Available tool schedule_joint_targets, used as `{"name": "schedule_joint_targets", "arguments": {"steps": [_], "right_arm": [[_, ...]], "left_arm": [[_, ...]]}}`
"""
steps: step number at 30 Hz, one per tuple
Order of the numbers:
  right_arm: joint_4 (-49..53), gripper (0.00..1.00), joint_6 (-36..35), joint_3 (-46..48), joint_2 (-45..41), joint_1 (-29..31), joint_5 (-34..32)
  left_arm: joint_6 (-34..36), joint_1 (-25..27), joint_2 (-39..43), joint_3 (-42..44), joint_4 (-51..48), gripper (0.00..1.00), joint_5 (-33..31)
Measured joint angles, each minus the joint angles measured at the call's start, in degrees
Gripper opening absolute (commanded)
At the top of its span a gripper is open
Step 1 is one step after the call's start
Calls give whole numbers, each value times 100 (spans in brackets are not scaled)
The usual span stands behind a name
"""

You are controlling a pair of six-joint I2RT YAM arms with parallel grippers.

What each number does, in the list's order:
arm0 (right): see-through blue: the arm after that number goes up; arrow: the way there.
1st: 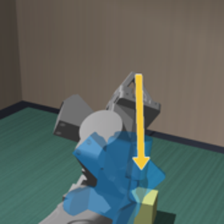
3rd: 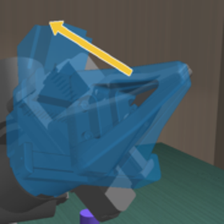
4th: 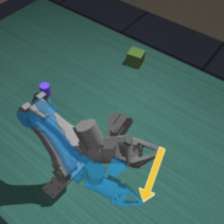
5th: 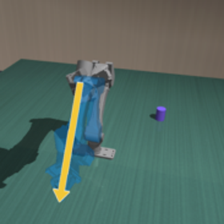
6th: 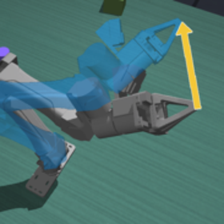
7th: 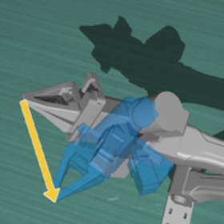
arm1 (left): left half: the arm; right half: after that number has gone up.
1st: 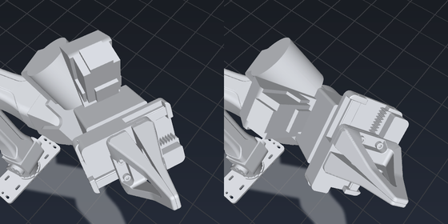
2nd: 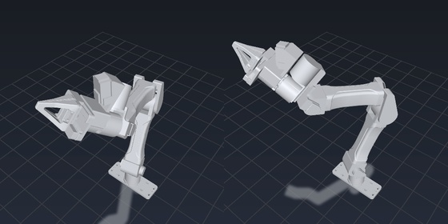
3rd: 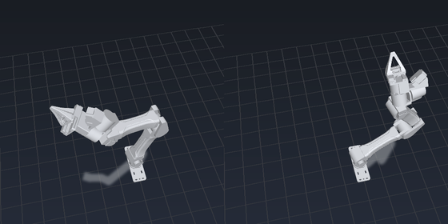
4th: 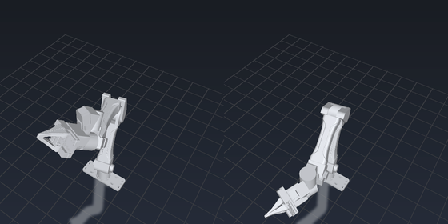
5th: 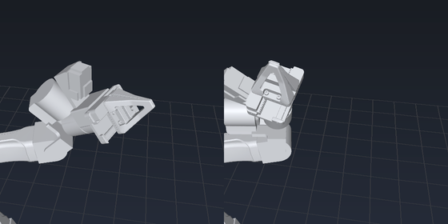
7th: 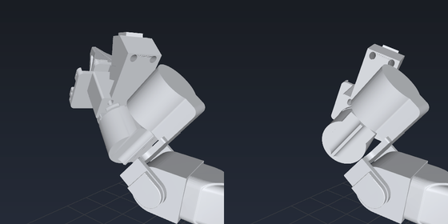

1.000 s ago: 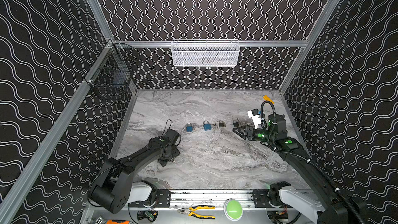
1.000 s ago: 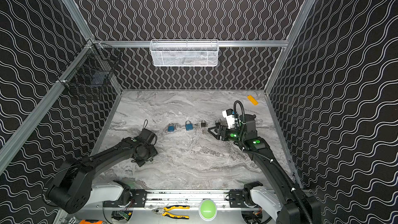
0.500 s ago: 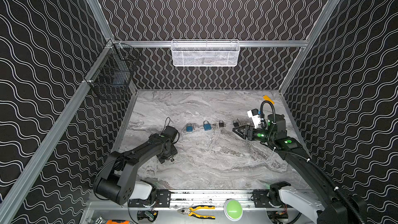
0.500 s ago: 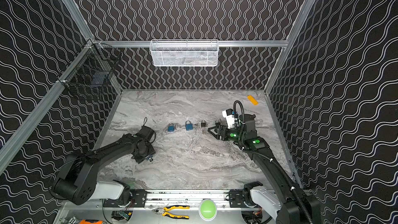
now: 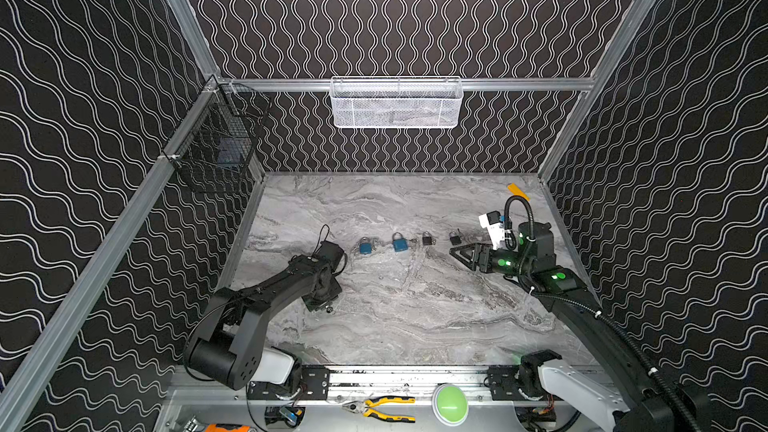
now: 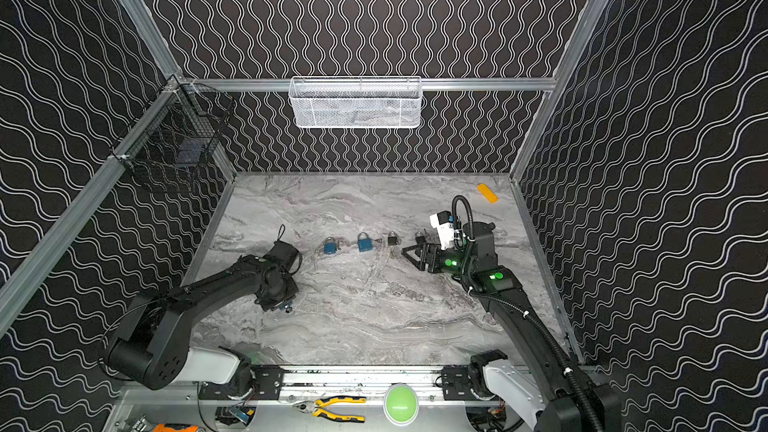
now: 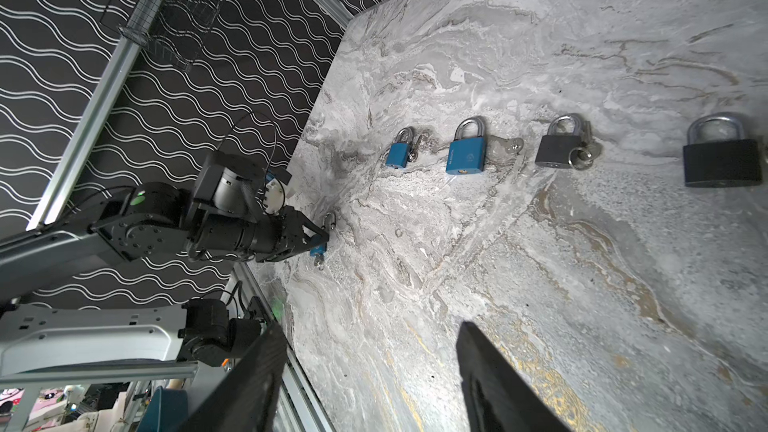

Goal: Lock with the key

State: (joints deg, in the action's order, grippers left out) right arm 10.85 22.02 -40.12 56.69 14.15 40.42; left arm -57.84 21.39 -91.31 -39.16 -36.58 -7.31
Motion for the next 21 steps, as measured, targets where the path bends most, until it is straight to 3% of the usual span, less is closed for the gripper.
{"name": "schedule_joint_targets", "arguments": {"steps": [3, 6, 10, 16, 21], "right_arm": [[-118, 67, 103, 267, 15, 2, 166], [-579, 66, 422, 649, 52, 24, 424], [-1274, 65, 960, 1021, 214, 431, 551], [-2492, 61, 1550, 1128, 951, 1926, -210], [-3654, 55, 2033, 1163, 1777, 2796, -1108]], "left_arm": [[-7, 7, 146, -22, 173, 24, 144], [-74, 50, 437, -15, 568, 24, 730], [-315, 107, 907, -129, 883, 23, 1067], [-699, 317, 1172, -479, 1115, 22, 1429], [-964, 503, 1169, -704, 1342, 21, 1659]]}}
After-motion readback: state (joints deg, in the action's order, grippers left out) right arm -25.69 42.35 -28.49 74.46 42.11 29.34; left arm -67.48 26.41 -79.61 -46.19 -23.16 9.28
